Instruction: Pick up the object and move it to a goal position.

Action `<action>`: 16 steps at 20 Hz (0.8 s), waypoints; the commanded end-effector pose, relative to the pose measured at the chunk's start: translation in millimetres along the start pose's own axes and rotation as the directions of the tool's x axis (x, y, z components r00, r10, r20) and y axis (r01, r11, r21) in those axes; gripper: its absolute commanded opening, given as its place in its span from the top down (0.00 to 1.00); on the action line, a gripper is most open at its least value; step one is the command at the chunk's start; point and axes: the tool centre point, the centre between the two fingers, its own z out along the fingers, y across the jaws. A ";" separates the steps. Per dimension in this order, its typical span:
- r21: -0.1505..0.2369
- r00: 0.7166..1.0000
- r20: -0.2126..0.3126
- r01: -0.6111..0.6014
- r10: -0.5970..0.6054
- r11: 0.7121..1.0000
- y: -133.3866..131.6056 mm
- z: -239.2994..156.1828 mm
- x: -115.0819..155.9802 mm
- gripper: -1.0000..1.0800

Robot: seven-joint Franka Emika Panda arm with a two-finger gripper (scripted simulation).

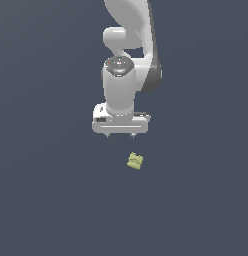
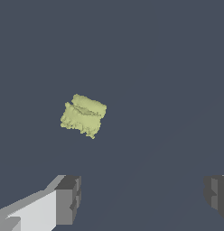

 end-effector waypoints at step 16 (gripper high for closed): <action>-0.019 1.000 -0.020 -0.002 0.002 1.000 9.5 0.4 8.8 0.04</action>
